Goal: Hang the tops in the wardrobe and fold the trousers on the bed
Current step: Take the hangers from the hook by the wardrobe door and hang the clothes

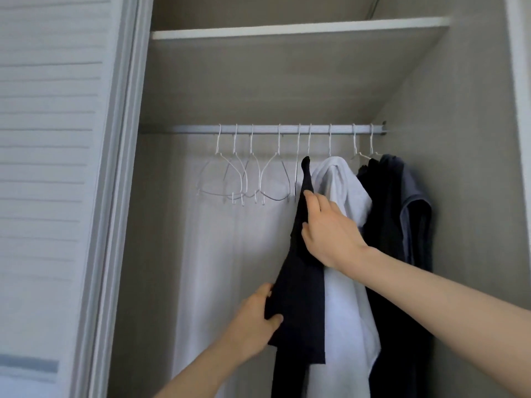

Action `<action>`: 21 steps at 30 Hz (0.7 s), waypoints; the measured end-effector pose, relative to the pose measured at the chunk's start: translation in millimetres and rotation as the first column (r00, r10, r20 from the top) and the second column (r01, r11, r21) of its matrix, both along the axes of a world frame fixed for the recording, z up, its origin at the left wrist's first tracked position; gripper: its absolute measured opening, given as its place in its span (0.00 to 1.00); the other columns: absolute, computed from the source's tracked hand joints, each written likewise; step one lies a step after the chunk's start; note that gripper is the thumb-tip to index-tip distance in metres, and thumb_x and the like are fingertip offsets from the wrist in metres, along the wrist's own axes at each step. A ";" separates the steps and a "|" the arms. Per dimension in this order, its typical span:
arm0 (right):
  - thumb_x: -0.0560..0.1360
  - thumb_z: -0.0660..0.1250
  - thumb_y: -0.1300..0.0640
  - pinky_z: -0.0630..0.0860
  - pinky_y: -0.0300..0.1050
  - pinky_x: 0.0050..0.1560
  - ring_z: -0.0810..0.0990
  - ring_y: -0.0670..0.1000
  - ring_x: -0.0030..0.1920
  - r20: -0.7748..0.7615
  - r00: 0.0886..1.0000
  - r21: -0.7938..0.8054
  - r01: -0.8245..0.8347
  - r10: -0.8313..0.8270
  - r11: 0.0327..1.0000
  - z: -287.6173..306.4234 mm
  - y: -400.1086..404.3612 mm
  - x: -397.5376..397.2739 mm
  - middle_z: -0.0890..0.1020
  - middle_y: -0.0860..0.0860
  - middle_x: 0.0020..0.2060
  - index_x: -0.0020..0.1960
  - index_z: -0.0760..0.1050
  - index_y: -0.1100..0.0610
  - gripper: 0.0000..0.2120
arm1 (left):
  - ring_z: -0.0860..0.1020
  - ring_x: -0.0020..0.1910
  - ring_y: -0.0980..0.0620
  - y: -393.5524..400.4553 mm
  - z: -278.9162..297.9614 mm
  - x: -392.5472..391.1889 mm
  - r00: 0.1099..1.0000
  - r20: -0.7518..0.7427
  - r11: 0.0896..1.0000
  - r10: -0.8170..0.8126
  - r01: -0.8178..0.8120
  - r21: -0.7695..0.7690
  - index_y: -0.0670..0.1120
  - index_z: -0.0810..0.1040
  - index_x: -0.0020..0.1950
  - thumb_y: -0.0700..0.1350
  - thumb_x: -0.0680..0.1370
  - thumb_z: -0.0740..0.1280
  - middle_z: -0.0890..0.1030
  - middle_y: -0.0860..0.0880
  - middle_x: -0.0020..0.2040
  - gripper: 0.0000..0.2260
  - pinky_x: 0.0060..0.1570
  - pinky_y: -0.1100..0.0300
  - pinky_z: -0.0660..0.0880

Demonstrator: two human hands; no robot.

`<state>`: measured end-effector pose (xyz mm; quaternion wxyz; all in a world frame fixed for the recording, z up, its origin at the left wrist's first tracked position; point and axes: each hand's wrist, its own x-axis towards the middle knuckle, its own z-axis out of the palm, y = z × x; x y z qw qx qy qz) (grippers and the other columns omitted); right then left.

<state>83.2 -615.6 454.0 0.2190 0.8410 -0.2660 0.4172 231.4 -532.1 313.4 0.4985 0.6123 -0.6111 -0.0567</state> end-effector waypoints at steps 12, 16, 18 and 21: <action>0.81 0.52 0.51 0.70 0.48 0.61 0.69 0.55 0.65 -0.229 0.947 -0.024 -0.237 0.225 0.971 -94.6 104.8 -23.1 0.71 0.54 0.66 0.76 0.55 0.60 0.26 | 0.81 0.43 0.50 160.5 -57.8 -5.7 0.925 -0.001 0.925 0.380 -0.380 -0.002 0.51 0.74 0.59 0.38 0.78 0.66 0.83 0.47 0.45 0.13 0.48 0.66 0.74; 0.80 0.56 0.52 0.72 0.46 0.58 0.73 0.54 0.61 -0.184 0.849 0.082 -0.489 0.495 0.868 -135.6 152.9 -24.2 0.76 0.54 0.61 0.73 0.63 0.59 0.23 | 0.79 0.40 0.57 239.1 -81.8 -31.5 0.847 0.037 0.848 0.530 -0.530 -0.004 0.58 0.74 0.57 0.44 0.80 0.65 0.83 0.54 0.42 0.10 0.46 0.67 0.74; 0.80 0.58 0.52 0.71 0.43 0.54 0.75 0.54 0.60 -0.141 0.772 0.126 -0.607 0.620 0.785 -159.1 177.4 -26.0 0.77 0.53 0.60 0.71 0.66 0.59 0.22 | 0.79 0.43 0.59 279.4 -97.0 -52.5 0.782 0.024 0.783 0.622 -0.623 -0.001 0.62 0.73 0.57 0.46 0.80 0.64 0.83 0.56 0.43 0.10 0.46 0.71 0.73; 0.80 0.57 0.52 0.72 0.46 0.57 0.73 0.53 0.62 -0.113 0.638 0.270 -0.718 0.762 0.641 -197.1 208.4 -26.6 0.76 0.52 0.62 0.72 0.64 0.58 0.21 | 0.78 0.48 0.63 332.9 -117.3 -95.1 0.668 -0.006 0.668 0.744 -0.744 -0.008 0.62 0.72 0.59 0.48 0.80 0.65 0.82 0.62 0.43 0.10 0.47 0.75 0.70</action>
